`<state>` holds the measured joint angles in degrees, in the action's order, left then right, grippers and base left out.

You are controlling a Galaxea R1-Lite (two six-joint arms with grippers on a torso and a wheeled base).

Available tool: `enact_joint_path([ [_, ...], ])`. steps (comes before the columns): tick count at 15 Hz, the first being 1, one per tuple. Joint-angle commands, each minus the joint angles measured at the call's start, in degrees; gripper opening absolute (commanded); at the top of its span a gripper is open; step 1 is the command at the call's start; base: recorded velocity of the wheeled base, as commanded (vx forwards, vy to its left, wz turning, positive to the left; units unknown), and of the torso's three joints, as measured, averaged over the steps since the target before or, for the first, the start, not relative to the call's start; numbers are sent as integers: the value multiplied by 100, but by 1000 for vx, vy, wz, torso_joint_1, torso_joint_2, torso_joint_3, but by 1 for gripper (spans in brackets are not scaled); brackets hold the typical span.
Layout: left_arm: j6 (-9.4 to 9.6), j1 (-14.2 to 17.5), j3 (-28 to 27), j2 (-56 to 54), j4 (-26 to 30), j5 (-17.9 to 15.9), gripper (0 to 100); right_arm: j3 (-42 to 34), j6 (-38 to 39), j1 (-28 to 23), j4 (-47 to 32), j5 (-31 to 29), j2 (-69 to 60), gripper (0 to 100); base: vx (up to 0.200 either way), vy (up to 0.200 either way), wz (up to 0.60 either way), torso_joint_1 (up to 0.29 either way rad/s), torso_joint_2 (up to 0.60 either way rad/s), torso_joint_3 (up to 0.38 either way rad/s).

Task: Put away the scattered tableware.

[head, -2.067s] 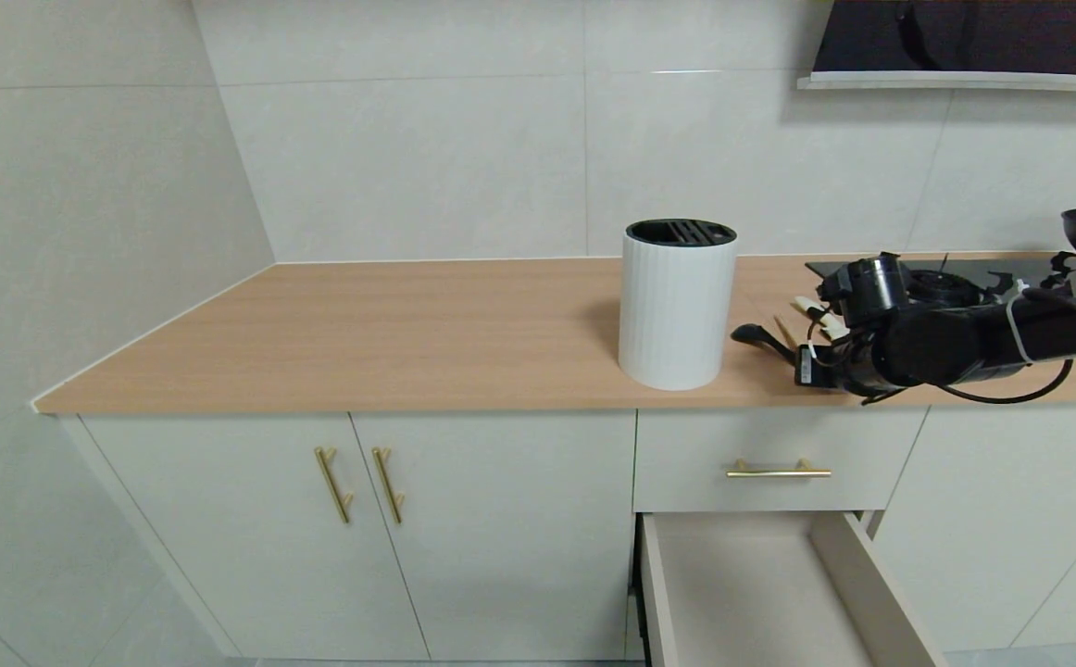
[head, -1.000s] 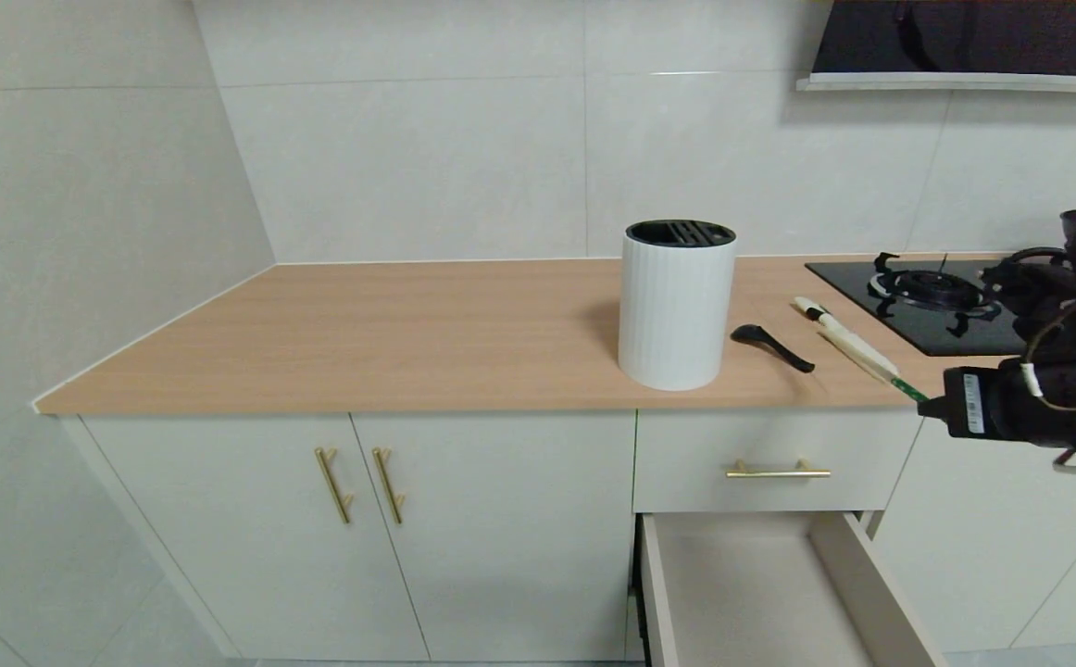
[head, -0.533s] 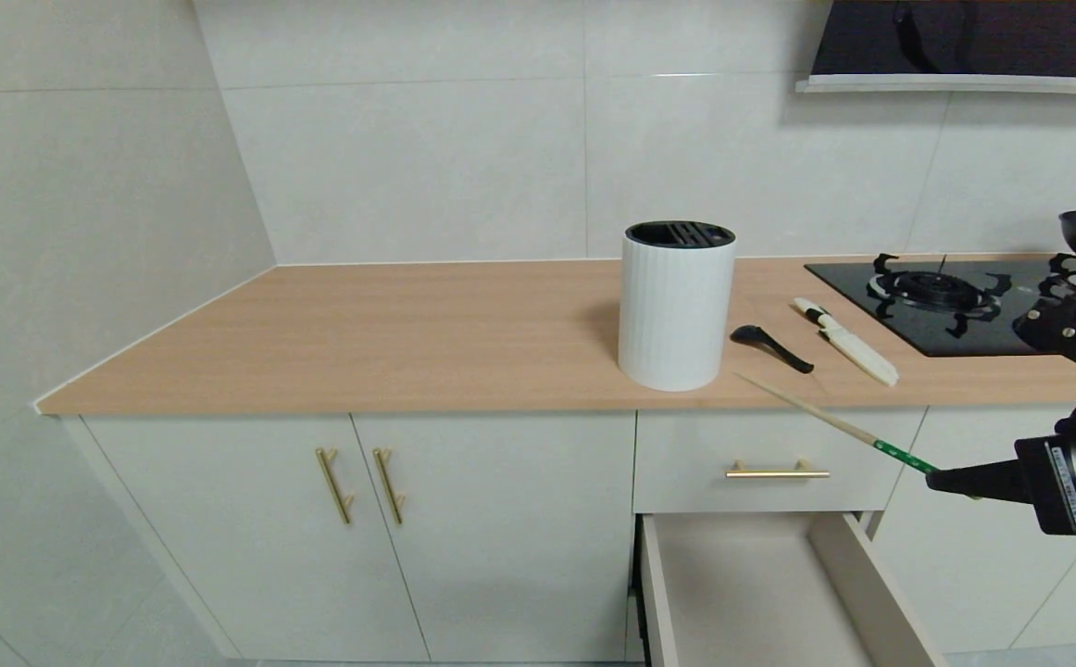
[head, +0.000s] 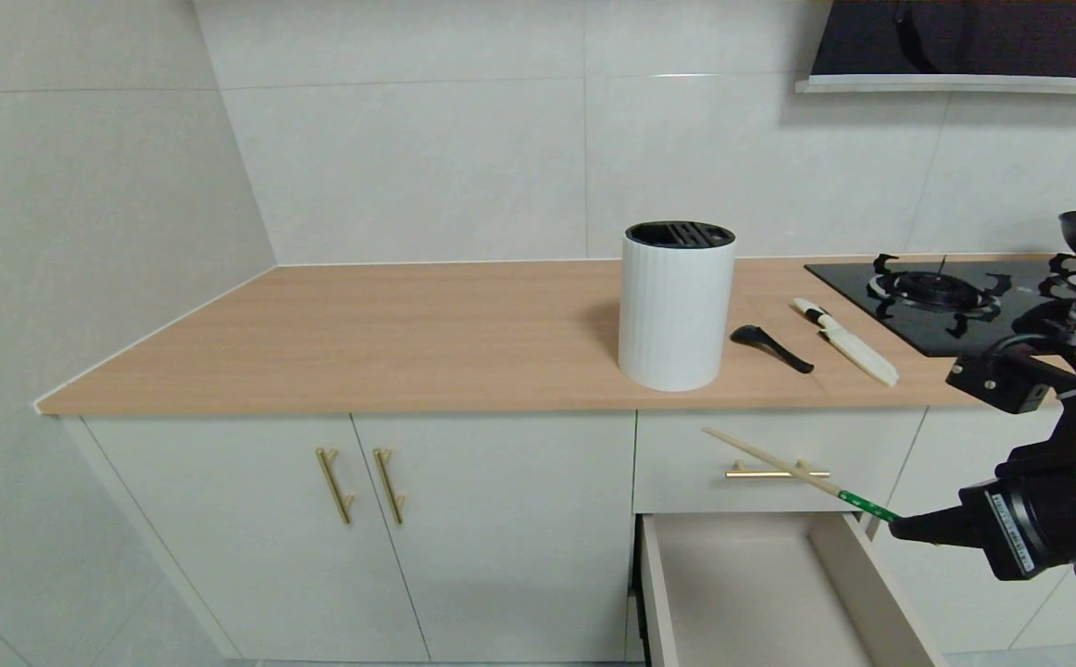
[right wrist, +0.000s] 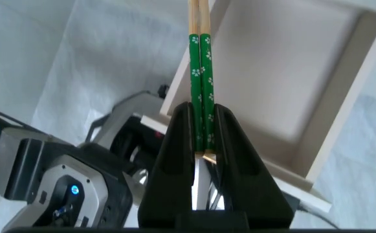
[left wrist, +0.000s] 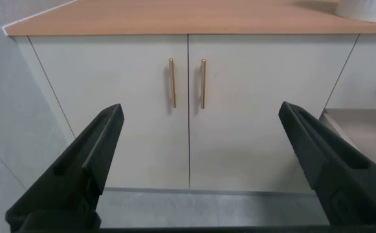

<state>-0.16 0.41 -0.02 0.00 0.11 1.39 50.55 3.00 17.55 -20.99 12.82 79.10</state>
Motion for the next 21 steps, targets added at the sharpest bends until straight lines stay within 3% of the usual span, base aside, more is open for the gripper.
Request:
enact_joint_path([
  [1, -2, 2, 2, 0, -2, 2, 100, -11, -1, 55, -10, 1, 263, 0, 0, 0, 0, 0, 0, 0],
  [21, -2, 2, 2, 0, -2, 2, 100, -63, -1, 99, 60, -8, 632, 0, 0, 0, 0, -137, 412, 268],
])
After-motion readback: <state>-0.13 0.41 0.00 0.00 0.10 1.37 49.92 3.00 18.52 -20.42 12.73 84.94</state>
